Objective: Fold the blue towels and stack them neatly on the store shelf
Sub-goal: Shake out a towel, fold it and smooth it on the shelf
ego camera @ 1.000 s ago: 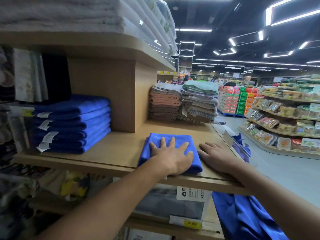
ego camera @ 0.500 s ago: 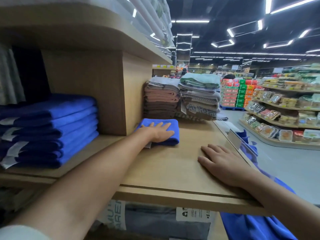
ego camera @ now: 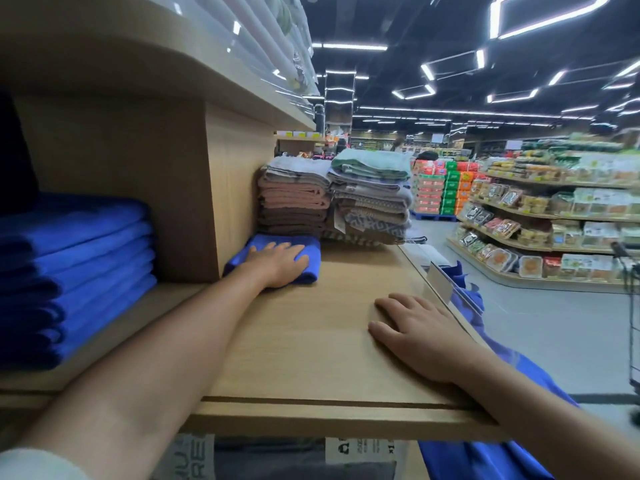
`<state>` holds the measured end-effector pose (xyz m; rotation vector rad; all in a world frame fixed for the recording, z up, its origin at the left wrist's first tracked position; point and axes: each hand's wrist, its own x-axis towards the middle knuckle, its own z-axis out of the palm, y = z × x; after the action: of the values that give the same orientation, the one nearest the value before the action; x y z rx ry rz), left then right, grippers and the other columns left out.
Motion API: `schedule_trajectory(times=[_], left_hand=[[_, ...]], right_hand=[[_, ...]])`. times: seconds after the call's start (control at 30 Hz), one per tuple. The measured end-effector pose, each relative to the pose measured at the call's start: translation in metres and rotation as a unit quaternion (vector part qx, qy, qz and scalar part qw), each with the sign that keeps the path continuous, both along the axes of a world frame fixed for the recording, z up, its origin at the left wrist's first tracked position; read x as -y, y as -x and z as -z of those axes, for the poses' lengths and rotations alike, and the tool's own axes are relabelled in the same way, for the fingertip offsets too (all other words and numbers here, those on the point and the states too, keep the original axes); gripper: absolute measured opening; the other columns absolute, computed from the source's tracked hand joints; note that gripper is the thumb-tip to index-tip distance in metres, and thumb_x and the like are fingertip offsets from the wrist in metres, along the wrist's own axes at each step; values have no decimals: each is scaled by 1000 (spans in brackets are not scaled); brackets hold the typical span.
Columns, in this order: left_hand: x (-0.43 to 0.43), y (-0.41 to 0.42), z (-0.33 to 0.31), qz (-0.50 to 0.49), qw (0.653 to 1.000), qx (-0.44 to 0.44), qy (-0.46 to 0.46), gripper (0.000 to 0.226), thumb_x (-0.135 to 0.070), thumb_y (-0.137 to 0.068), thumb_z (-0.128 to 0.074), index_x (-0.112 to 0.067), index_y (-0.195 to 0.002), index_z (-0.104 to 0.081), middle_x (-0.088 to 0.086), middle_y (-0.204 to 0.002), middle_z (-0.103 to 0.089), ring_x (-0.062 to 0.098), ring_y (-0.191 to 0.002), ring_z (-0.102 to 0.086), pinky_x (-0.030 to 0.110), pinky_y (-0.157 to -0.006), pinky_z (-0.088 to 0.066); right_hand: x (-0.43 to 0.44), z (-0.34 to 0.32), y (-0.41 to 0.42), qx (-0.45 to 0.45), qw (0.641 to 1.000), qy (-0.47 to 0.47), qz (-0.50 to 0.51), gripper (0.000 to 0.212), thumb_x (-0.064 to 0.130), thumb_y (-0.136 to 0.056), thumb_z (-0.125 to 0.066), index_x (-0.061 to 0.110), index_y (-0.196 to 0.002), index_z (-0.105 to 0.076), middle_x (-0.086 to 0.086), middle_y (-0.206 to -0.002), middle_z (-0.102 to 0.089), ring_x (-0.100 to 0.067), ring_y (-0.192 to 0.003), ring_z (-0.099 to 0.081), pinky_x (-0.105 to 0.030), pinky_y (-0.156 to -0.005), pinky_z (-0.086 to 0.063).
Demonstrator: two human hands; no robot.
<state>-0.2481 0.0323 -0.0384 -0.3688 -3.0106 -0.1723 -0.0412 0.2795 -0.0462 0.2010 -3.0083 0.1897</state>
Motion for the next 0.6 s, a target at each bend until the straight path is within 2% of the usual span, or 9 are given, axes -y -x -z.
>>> schedule_trajectory(times=[0.07,0.13,0.2,0.3,0.4,0.47,0.53,0.6], left_hand=[[-4,-21,-5,14,999,-42,4,58,-52,-98,-19,-32,-148,-40,1,-158,-37,26,-143,-36,59,-112,-29],[-14,-50,-12,52,997,-60,2,53,-51,-102,-27,-28,-148,-41,1,-157,-40,23,-143,-36,53,-114,-32],[-27,-90,-17,114,992,-45,-11,56,-54,-103,-34,-30,-153,-36,-2,-161,-34,18,-148,-29,48,-119,-28],[-41,-161,-17,181,983,23,-22,58,-62,-101,-33,-38,-154,-33,-10,-164,-24,11,-151,-18,44,-124,-18],[-41,-220,-5,196,978,74,-4,62,-71,-97,-26,-43,-153,-29,-14,-164,-22,10,-151,-16,42,-121,-15],[-39,-242,6,189,979,81,14,66,-74,-95,-19,-47,-156,-14,-18,-167,-8,8,-153,-6,44,-123,-6],[-38,-251,12,171,983,68,25,65,-73,-96,-13,-50,-156,-2,-21,-166,4,6,-153,4,45,-124,1],[-40,-252,14,163,984,61,26,64,-72,-97,-12,-50,-156,0,-22,-166,7,5,-153,5,44,-124,2]], right_hand=[[0,-1,0,-7,1000,13,1,64,67,-98,-30,35,-153,-35,7,-160,-35,-17,-146,-30,-40,-119,-26],[0,-2,0,-19,1000,23,2,60,64,-97,-37,33,-147,-45,5,-154,-44,-18,-140,-40,-39,-115,-33],[0,-4,-3,-39,997,70,-4,48,56,-98,-47,30,-137,-57,3,-144,-54,-17,-128,-50,-35,-106,-40],[-3,-13,-20,-104,978,181,-26,32,43,-97,-59,29,-124,-68,7,-131,-62,-11,-114,-59,-26,-94,-43],[-21,-30,-51,-188,950,242,-62,24,43,-92,-62,33,-111,-74,19,-107,-71,3,-101,-63,-14,-87,-46],[-46,-47,-72,-238,930,271,-65,26,45,-87,-59,33,-102,-77,23,-93,-73,6,-92,-66,-7,-74,-46],[-78,-59,-86,-290,901,319,-49,23,37,-89,-59,29,-99,-77,19,-90,-75,0,-86,-69,-11,-69,-50],[-113,-53,-87,-337,866,369,4,19,22,-91,-59,20,-98,-77,11,-88,-76,-12,-80,-72,-21,-65,-55]])
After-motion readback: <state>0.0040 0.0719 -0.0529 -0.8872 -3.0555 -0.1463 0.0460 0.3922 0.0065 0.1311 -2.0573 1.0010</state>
